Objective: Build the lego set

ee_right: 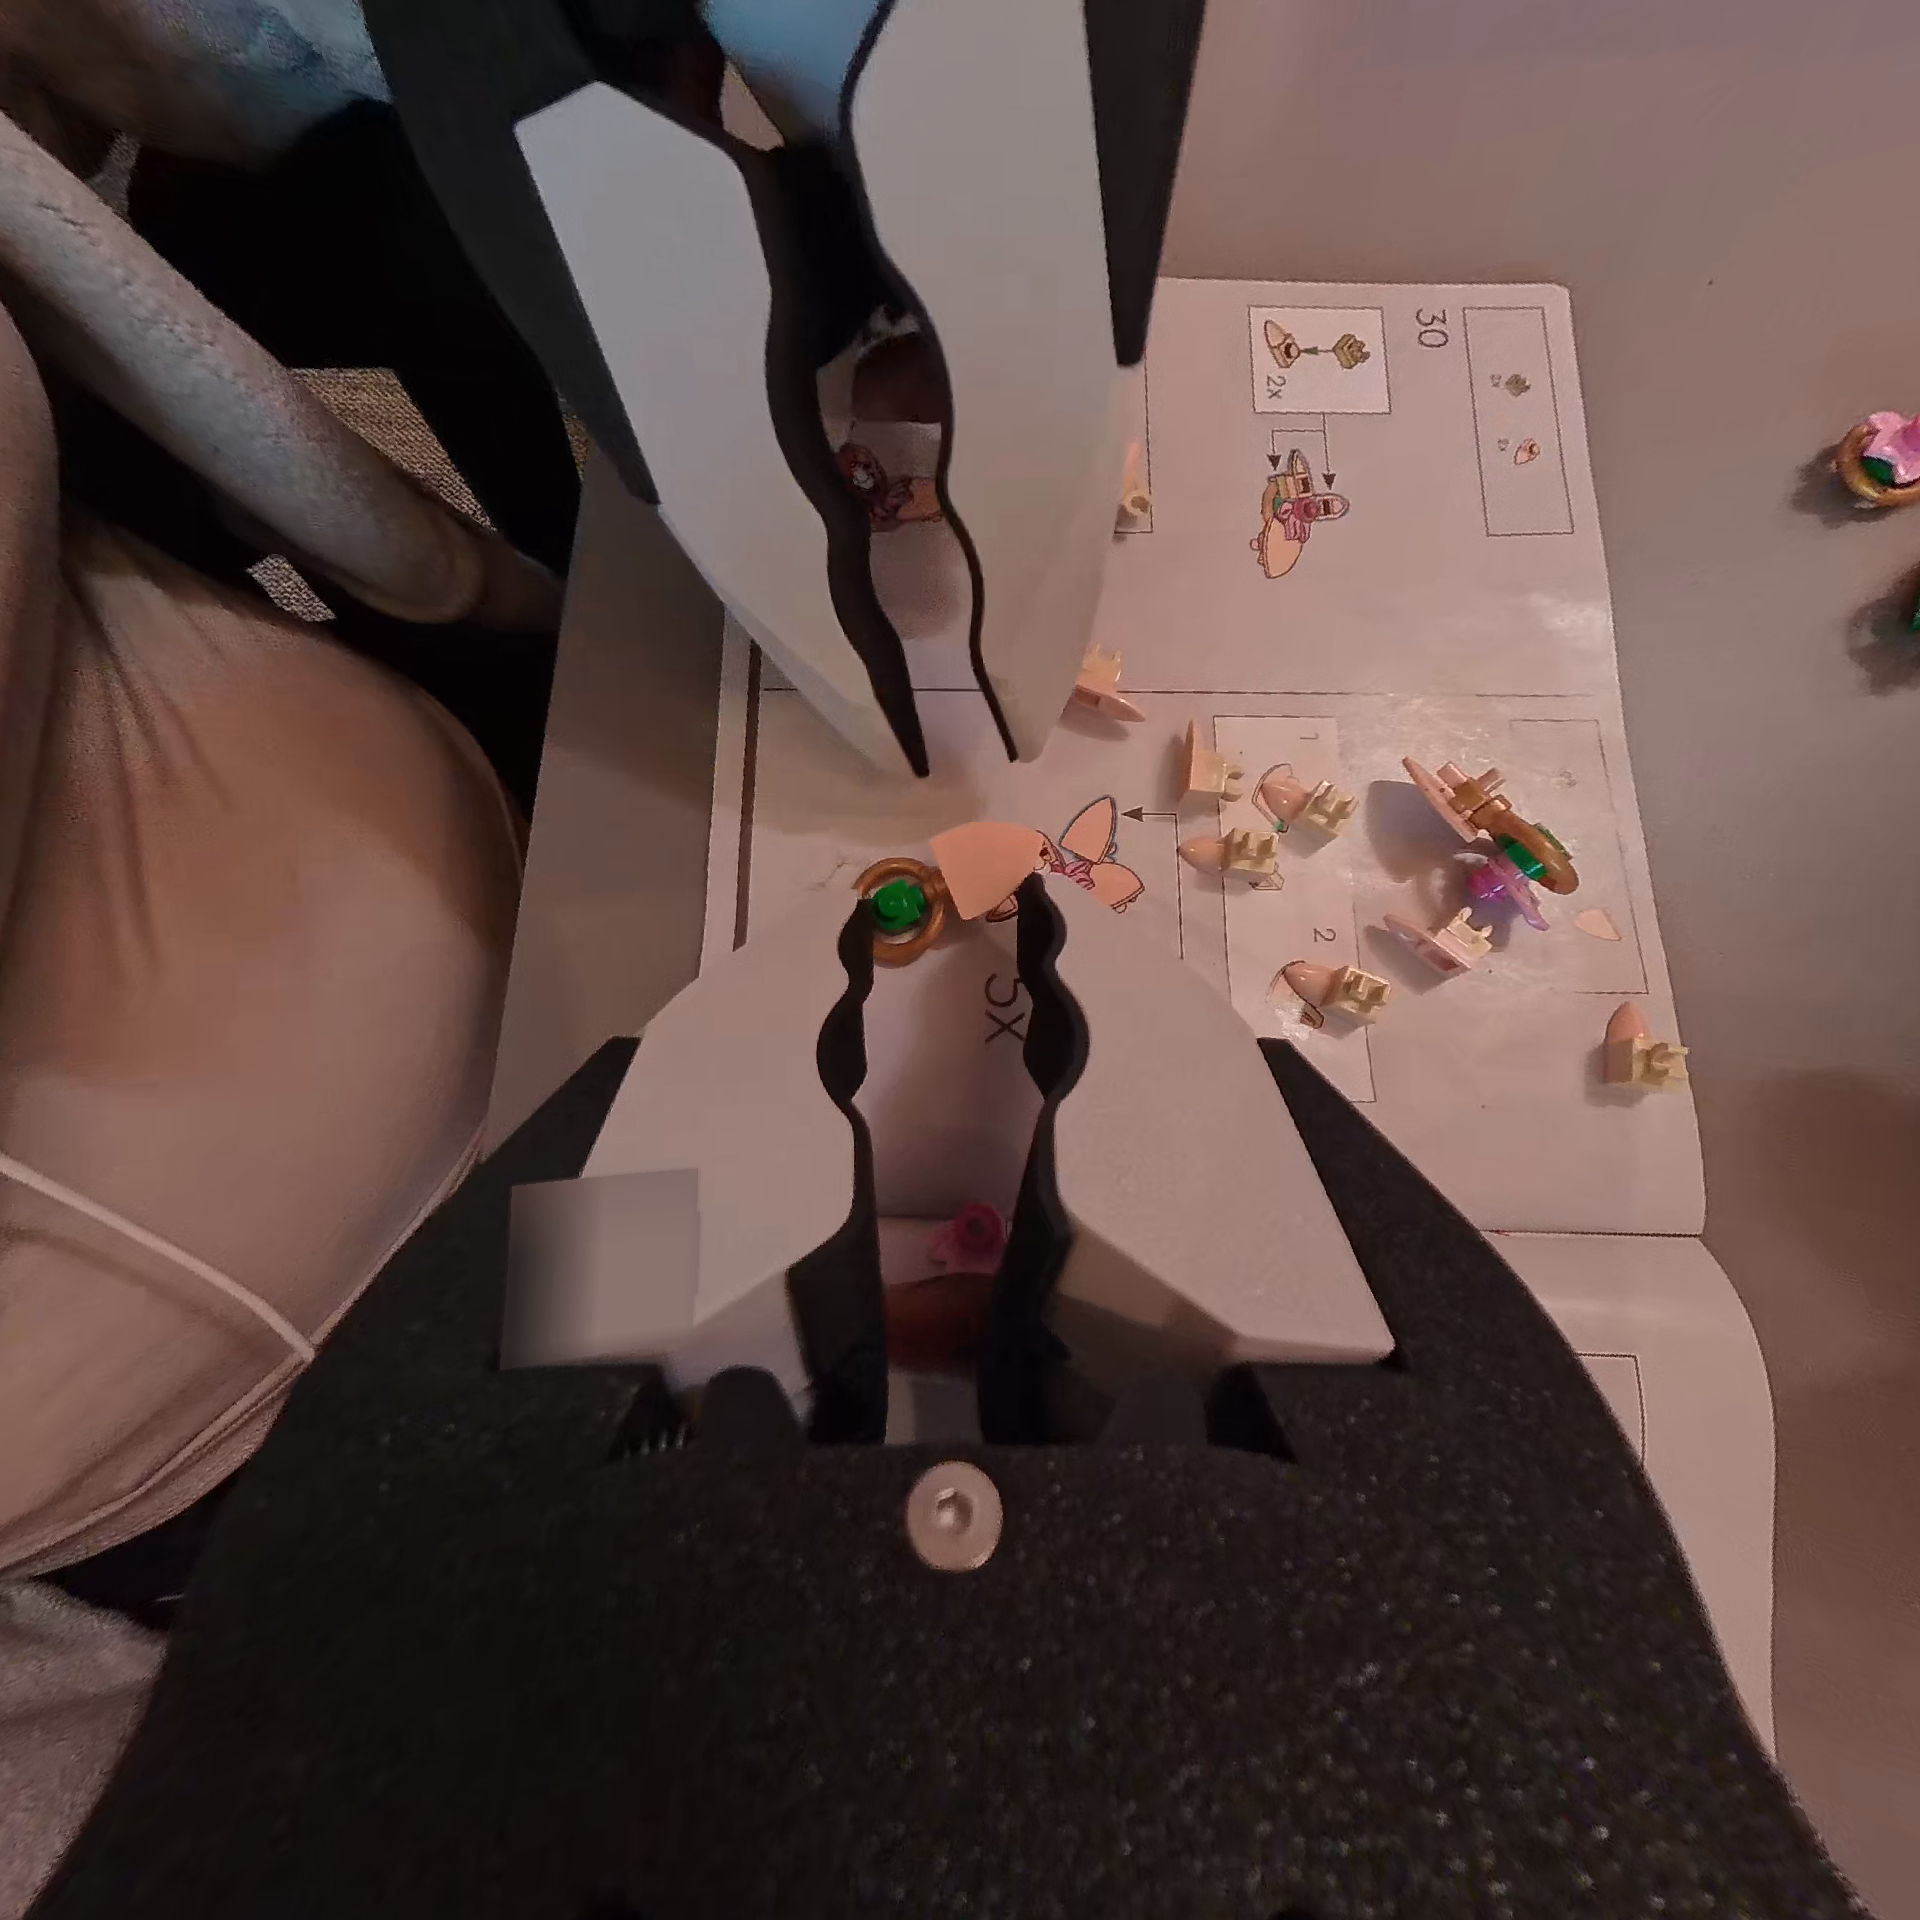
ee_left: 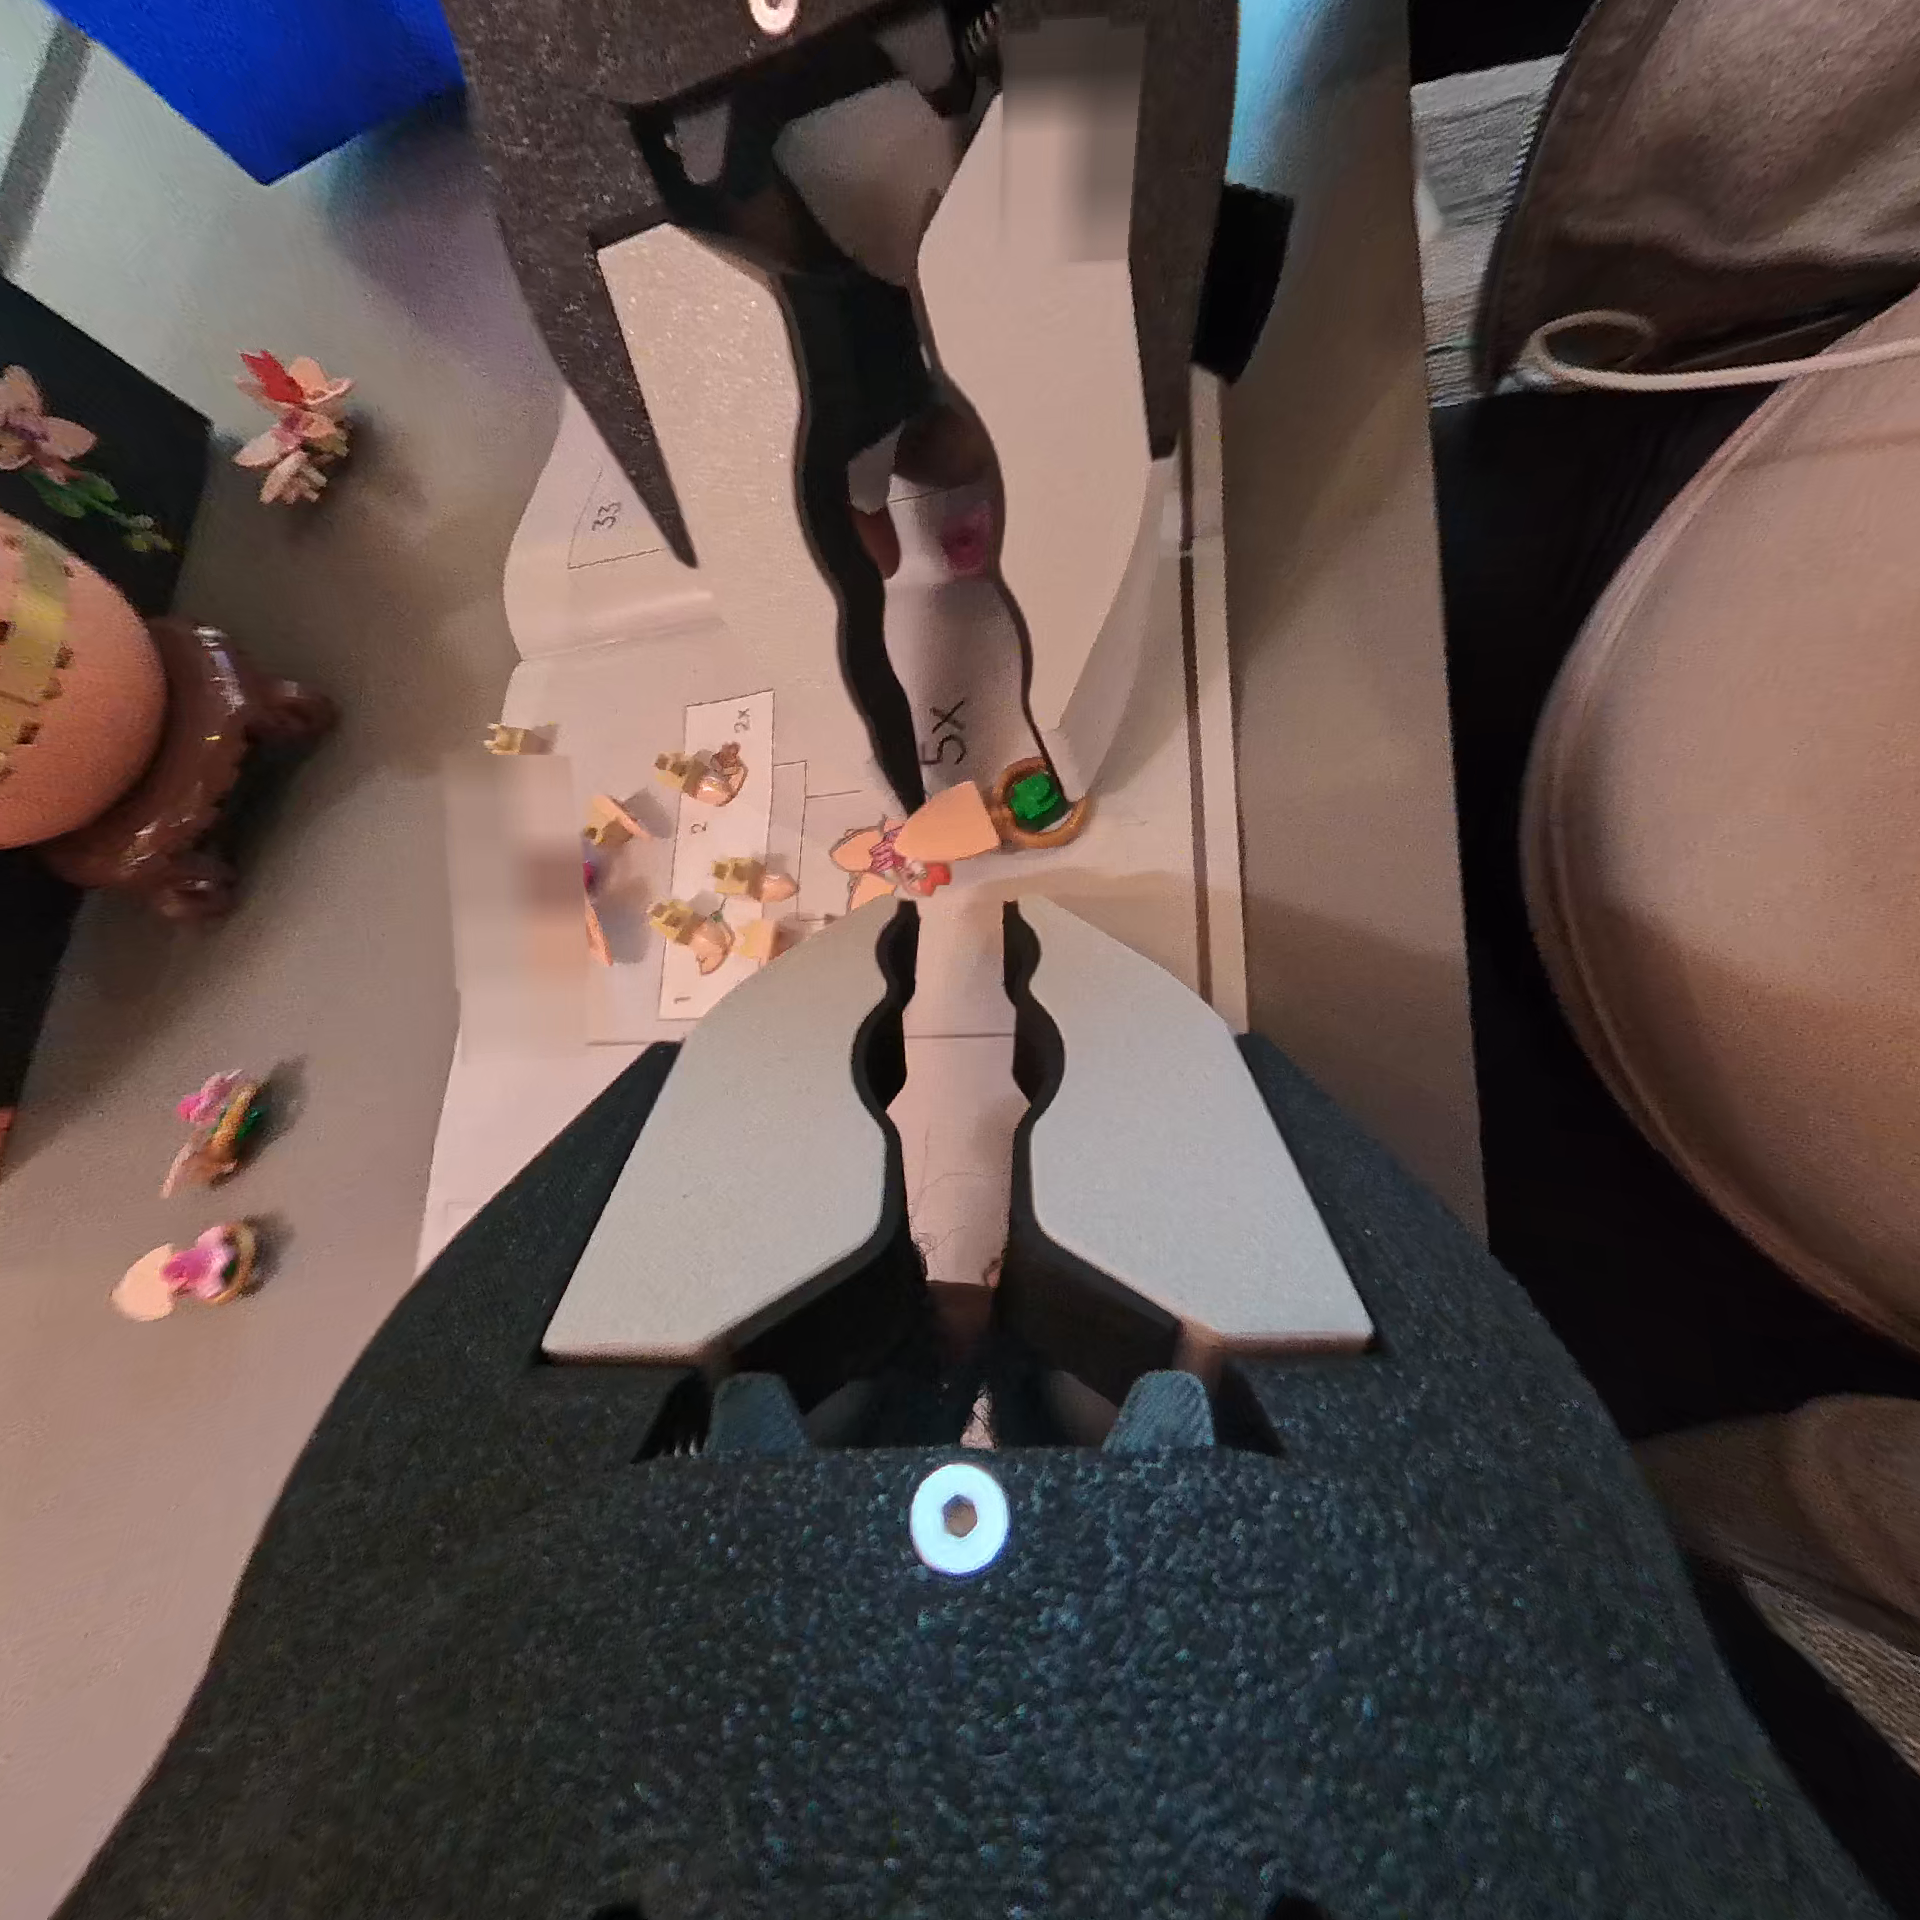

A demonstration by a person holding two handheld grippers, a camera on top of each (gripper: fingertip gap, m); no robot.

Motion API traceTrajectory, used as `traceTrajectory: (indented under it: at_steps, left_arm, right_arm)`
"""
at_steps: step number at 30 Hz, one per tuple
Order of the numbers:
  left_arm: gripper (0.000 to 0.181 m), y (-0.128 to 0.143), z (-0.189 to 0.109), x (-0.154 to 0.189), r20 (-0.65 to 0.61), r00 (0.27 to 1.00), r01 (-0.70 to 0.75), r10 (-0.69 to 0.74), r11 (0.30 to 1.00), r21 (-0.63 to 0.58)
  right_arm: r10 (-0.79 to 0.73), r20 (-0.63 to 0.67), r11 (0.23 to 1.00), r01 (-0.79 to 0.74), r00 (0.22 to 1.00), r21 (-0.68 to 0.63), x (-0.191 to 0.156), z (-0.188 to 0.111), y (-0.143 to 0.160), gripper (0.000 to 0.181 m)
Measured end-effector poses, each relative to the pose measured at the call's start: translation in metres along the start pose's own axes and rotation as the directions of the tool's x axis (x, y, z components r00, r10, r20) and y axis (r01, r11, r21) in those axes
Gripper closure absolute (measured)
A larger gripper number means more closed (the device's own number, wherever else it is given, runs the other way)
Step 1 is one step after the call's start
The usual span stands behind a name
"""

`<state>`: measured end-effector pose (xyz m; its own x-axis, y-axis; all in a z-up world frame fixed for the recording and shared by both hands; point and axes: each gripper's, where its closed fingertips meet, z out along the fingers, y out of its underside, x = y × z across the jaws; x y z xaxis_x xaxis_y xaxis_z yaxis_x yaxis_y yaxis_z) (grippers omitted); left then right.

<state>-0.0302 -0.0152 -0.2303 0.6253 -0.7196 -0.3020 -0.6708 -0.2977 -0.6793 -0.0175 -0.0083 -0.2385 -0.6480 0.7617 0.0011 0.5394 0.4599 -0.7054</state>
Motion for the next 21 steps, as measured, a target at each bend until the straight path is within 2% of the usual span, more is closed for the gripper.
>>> traceTrajectory:
  at_steps: [4,7,16,21]
  left_arm:
    - [0.166,-0.0023,0.0104,0.0064,-0.109,0.994,0.02,-0.016,0.999,0.039]
    - [0.167,-0.003,0.0122,0.0064,-0.132,0.991,0.044,-0.036,0.997,0.062]
    - [0.172,-0.0033,0.0123,0.0088,-0.152,0.988,0.043,-0.031,0.996,0.078]
    - [0.167,0.0,0.0119,-0.0006,-0.11,0.993,0.057,-0.048,0.996,0.074]
  right_arm:
    - [-0.002,0.002,1.0,0.002,1.0,-0.001,0.0001,-0.0002,0.0005,0.155]
    - [0.001,0.0,1.0,-0.001,1.0,0.0,0.0007,-0.0015,0.0018,0.155]
    - [-0.007,0.002,1.0,0.007,1.0,0.003,0.0005,-0.0012,0.0018,0.155]
    - [-0.01,-0.003,1.0,0.01,1.0,-0.002,0.0004,-0.0009,0.0015,0.156]
